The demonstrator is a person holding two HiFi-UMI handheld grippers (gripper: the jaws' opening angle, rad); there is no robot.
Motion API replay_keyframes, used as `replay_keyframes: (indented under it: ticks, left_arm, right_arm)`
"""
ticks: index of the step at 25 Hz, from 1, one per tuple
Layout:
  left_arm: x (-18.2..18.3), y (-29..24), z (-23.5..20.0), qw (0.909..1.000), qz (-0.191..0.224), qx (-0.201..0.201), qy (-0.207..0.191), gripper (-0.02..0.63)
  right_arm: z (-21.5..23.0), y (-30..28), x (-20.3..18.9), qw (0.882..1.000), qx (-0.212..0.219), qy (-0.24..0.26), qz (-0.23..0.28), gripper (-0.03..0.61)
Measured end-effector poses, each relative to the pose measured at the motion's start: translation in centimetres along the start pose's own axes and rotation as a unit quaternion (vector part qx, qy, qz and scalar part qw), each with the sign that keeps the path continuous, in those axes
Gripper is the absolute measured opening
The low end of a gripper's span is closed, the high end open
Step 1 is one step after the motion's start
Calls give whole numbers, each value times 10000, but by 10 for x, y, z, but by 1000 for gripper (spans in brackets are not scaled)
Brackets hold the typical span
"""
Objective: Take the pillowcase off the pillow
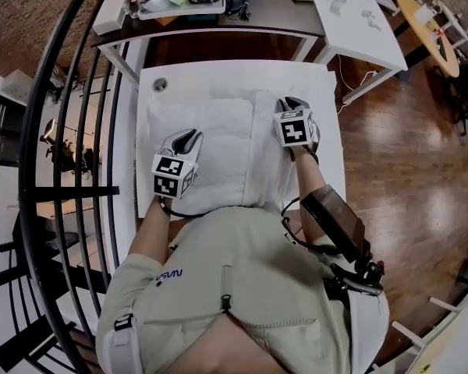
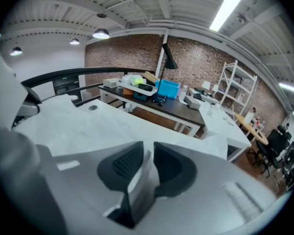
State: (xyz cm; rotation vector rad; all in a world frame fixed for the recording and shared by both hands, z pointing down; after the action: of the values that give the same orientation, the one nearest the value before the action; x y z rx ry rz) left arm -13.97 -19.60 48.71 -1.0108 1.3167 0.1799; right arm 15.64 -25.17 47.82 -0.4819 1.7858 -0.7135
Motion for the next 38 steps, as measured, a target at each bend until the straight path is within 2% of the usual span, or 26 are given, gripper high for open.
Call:
replay_keyframes:
  ticks: [2, 7, 11, 15, 18, 23, 28, 31, 34, 38]
  left_arm:
    - [-1, -2, 0, 10000, 54, -23, 67, 81]
    - [-11, -7, -4, 9996, 206, -153, 135, 98]
    - [-10, -9, -3, 9990, 431, -88, -29, 118]
    - [-8, 6, 1, 9975, 633, -287, -123, 147]
    - [4, 15, 3, 9955, 787, -398, -335, 166]
    - [10, 43, 36, 9926, 975, -516, -501, 170]
    - [-8, 61, 86, 9944, 648, -562, -622, 175]
    - [-27, 69, 117, 9960, 172, -497, -716, 193]
    - [-47, 78, 138, 9956, -326, -263, -840, 207]
    - [-64, 79, 166, 9955, -464, 169, -812, 213]
  right_arm:
    - [-3, 14, -6, 9995, 91, -268, 138, 92]
    - [-27, 59, -32, 9956, 216, -706, 578, 94]
    - [-47, 97, -52, 9957, 72, -713, 587, 94]
    - [-78, 124, -76, 9952, -22, -872, 448, 94]
    - [-95, 137, -87, 9948, -26, -929, 414, 94]
    - [-109, 151, -112, 9940, 103, -994, 447, 94]
    - [-109, 159, -118, 9917, 562, -894, 734, 94]
    - [-115, 170, -127, 9881, 999, -753, 894, 94]
    - [-131, 179, -141, 9799, 1638, -561, 986, 112]
    - [-138, 183, -171, 9714, 2170, -185, 945, 135]
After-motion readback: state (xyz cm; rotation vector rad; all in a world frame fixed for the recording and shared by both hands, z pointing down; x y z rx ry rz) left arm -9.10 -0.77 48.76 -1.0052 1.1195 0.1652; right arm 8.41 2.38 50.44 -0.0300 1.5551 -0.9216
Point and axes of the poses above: the fingertips, and each gripper's own axes: y backward along the fingers, z to its right, x out of its top, the point moved 7 cm from there along y, backward along the fingers, and after that the axes turned 2 degrees about -z, right-handed, at the moved point
